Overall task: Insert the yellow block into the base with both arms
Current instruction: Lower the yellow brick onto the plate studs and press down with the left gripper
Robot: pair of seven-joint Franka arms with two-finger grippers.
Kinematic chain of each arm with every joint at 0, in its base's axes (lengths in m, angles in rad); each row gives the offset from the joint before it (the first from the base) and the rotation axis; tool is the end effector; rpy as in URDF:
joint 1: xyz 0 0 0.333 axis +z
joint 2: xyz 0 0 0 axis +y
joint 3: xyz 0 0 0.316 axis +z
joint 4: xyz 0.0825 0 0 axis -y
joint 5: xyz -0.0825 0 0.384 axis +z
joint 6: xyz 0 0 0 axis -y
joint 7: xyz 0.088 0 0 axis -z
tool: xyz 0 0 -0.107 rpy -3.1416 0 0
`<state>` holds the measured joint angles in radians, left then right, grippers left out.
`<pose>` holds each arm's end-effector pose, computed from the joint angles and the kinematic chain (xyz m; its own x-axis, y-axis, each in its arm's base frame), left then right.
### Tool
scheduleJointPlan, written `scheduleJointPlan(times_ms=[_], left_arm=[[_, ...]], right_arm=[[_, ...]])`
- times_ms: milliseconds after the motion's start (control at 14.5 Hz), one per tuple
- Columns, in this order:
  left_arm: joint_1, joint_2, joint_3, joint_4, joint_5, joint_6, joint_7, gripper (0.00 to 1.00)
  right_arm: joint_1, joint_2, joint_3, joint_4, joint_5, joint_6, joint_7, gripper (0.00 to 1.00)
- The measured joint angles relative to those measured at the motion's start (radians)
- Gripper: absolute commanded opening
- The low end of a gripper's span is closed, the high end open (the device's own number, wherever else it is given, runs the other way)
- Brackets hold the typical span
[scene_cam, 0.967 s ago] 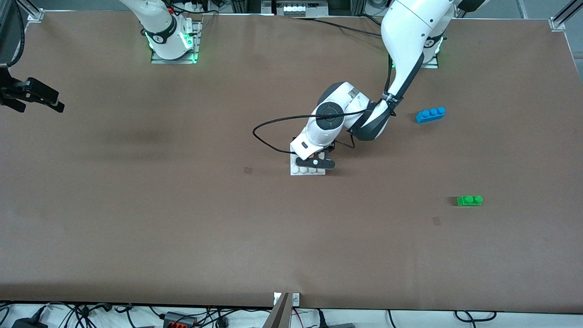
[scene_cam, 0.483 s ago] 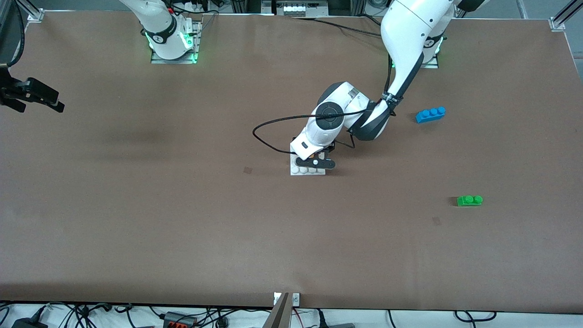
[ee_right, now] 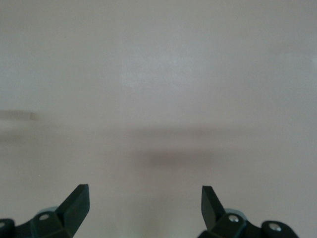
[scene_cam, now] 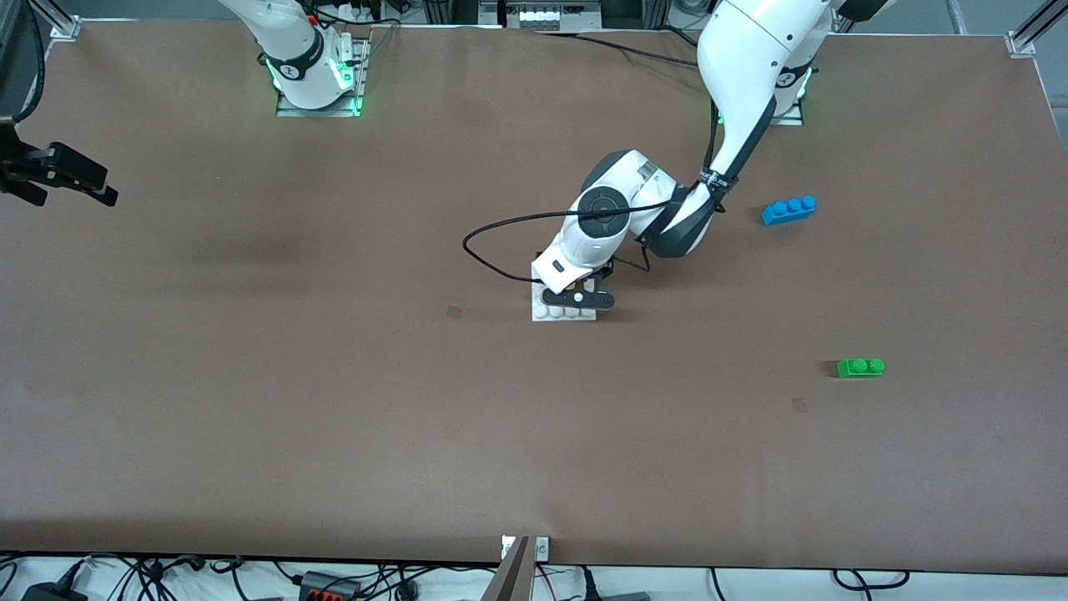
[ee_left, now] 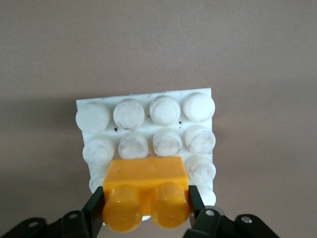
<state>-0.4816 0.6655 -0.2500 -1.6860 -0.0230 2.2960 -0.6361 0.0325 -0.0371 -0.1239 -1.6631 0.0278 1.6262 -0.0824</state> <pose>0.5133 -0.4382 0.2190 0.9902 -0.0384 -0.1344 -0.0235 -0.9935 0.1110 0.5447 -0.0483 0.6059 0.9999 -0.0105 0.0025 -0.0104 -0.9994 -0.0322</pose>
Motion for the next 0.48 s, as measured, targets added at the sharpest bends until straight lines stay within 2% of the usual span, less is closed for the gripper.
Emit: scheduleJointPlan(times_ms=[483], left_arm=[[0.0,0.0,0.004,0.003,0.0,-0.019,0.0,0.46]], right_arm=[[0.0,0.0,0.0,0.0,0.0,0.0,0.001,1.0]])
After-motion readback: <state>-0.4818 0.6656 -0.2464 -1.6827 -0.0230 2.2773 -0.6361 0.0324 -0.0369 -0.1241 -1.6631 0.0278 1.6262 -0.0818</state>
